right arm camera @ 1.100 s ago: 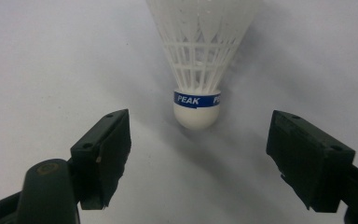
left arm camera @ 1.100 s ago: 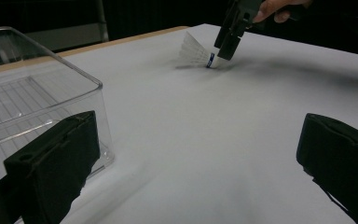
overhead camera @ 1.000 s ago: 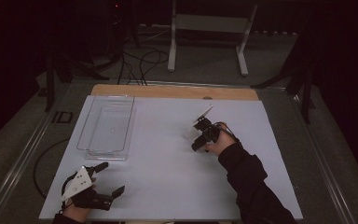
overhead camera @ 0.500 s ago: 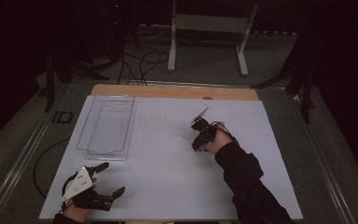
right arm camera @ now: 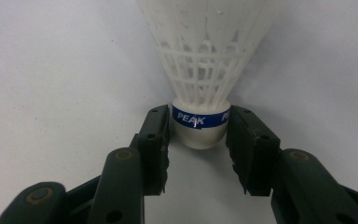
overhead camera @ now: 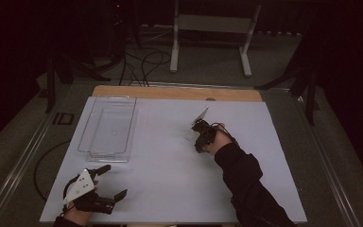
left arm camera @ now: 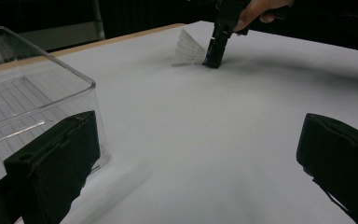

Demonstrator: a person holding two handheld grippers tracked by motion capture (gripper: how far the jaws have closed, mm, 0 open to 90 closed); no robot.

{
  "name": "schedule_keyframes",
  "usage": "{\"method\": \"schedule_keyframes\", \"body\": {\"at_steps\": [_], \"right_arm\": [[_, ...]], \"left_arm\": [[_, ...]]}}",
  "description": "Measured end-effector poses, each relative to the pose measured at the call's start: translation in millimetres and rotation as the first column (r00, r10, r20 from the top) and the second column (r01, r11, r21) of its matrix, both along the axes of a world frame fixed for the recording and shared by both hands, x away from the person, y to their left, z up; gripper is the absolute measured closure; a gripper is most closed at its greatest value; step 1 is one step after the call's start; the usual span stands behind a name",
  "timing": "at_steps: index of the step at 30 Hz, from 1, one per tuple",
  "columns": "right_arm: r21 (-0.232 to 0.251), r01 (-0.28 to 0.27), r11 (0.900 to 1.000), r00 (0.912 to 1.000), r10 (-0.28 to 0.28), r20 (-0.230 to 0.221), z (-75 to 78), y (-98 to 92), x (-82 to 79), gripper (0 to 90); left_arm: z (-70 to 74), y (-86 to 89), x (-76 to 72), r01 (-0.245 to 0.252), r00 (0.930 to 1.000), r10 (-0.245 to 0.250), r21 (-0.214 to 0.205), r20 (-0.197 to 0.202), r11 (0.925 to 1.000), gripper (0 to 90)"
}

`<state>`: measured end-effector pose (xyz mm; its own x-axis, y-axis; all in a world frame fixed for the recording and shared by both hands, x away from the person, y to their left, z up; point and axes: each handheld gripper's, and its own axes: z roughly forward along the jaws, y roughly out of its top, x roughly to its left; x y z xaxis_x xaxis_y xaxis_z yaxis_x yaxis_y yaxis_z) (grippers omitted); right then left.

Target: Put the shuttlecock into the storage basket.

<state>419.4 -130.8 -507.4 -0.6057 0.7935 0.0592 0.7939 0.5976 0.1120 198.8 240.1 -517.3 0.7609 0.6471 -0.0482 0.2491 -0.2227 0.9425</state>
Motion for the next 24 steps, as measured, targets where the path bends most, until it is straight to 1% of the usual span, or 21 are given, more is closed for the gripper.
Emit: {"method": "schedule_keyframes", "body": {"at_steps": [1,3,4,7,8,9,12,14,16,17,20,21,22,24], "right_arm": [[0.003,-0.001,1.0,1.0,0.001,-0.004,0.1,0.5,0.0,62.1],[0.004,-0.006,1.0,1.0,0.006,-0.005,0.0,1.1,-0.1,62.1],[-0.005,-0.01,0.9999,0.9999,0.01,-0.006,0.1,2.3,-0.1,63.6],[-0.015,-0.009,0.9998,0.9999,0.009,-0.01,0.4,3.5,0.1,63.9],[-0.015,-0.009,0.9998,0.9999,0.009,-0.01,0.4,3.5,0.1,63.9],[-0.014,-0.023,0.9996,0.9997,0.023,-0.009,-0.1,3.0,1.0,64.5],[-0.015,-0.021,0.9997,0.9997,0.021,-0.012,-0.2,3.4,1.4,64.8],[-0.027,-0.023,0.9994,0.9997,0.023,-0.011,0.0,4.6,1.2,65.1],[-0.035,-0.029,0.999,0.9995,0.029,-0.015,0.2,5.4,1.7,65.5],[-0.037,-0.024,0.999,0.9995,0.023,-0.02,0.4,5.6,2.1,65.8],[-0.027,-0.03,0.9992,0.9989,0.029,-0.037,0.9,5.0,3.0,66.1],[-0.026,-0.038,0.999,0.9987,0.037,-0.034,1.5,4.4,2.9,66.1],[-0.02,-0.041,0.9989,0.9989,0.041,-0.022,2.3,3.6,2.8,66.1],[-0.028,-0.028,0.9992,0.9995,0.028,-0.011,5.6,2.3,3.1,66.1]], "left_arm": [[0.1,-0.1,-0.1,0.0,1.0,0.0,0.001,0.0,1.0,0.0],[0.0,-0.2,-0.1,0.002,1.0,-0.002,0.001,0.0,1.0,0.0],[0.1,-0.3,-0.1,0.002,1.0,-0.002,0.002,0.0,1.0,0.0],[0.1,-0.3,-0.1,0.002,1.0,-0.002,0.003,0.0,1.0,0.0],[0.1,-0.3,-0.1,0.002,1.0,-0.002,0.003,0.0,1.0,0.0],[0.0,-0.3,0.0,0.002,1.0,-0.002,0.002,-0.001,1.0,0.0],[-0.1,-0.4,0.1,0.003,1.0,-0.003,0.004,-0.001,1.0,0.0],[-0.3,-0.6,0.0,0.002,1.0,-0.002,0.002,-0.004,1.0,0.0],[-0.3,-0.6,0.0,0.003,1.0,-0.003,0.002,-0.004,1.0,0.0],[-0.3,-0.6,0.0,0.002,1.0,-0.002,0.002,-0.004,1.0,0.0],[-0.3,-0.4,0.1,0.002,1.0,-0.002,0.001,-0.003,1.0,0.0],[-0.3,-0.4,0.2,0.002,1.0,-0.002,0.001,-0.004,1.0,0.0],[-0.3,-0.4,0.2,0.003,1.0,-0.003,0.002,-0.004,1.0,0.0],[-0.4,-0.6,0.1,0.003,1.0,-0.003,0.002,-0.004,1.0,0.0]]}}
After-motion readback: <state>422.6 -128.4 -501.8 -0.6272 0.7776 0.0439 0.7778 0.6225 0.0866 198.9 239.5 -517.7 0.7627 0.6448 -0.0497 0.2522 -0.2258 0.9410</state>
